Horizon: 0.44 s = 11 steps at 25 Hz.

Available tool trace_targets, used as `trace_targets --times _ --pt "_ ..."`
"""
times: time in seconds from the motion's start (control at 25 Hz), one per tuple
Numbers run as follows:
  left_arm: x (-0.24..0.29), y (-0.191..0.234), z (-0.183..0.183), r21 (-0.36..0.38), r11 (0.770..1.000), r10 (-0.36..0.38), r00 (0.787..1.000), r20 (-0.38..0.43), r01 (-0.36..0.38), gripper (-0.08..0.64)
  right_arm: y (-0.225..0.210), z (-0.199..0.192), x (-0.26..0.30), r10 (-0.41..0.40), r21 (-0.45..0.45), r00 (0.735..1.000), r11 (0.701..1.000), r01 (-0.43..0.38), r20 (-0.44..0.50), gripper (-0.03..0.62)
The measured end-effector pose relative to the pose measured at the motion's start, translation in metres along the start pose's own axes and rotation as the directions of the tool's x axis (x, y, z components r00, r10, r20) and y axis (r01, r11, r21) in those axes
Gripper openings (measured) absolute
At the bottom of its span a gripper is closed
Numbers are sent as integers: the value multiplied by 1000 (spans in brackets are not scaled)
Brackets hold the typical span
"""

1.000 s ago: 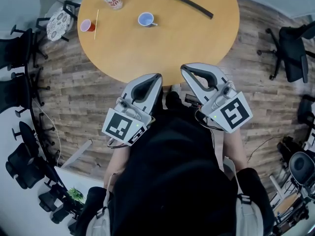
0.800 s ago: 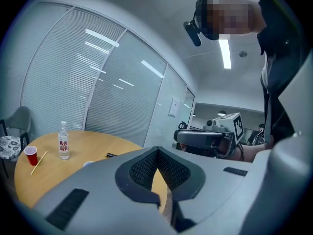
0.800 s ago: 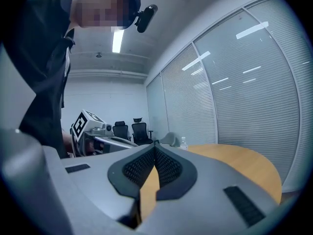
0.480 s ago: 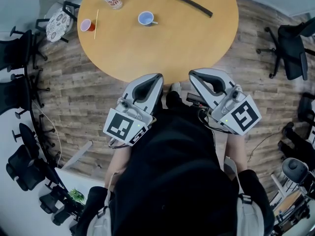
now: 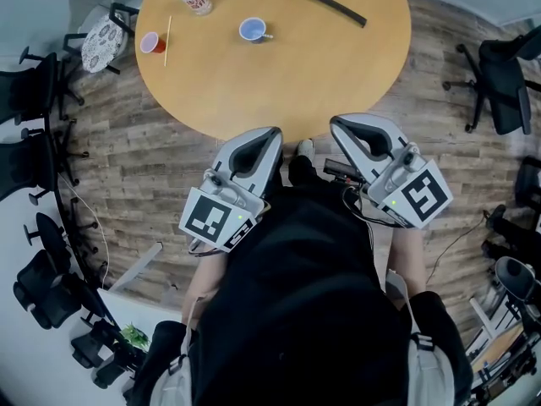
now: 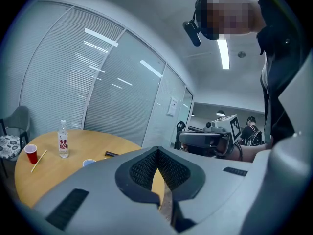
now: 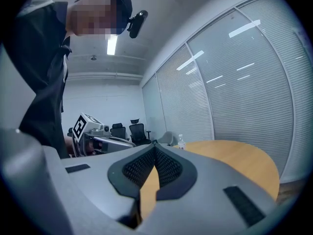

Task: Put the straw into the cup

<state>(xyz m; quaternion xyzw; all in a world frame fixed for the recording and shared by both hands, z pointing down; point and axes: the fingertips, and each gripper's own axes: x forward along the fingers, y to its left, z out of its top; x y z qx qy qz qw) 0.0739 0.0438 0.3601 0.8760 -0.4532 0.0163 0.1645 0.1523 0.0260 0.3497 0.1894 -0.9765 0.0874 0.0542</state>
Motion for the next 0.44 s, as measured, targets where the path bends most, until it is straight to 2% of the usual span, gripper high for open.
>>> trace_targets --times 0.44 --pt "-5 -4 -6 0 1000 -7 1000 -5 7 11 1 -10 -2 -21 -6 999 1000 21 -29 17"
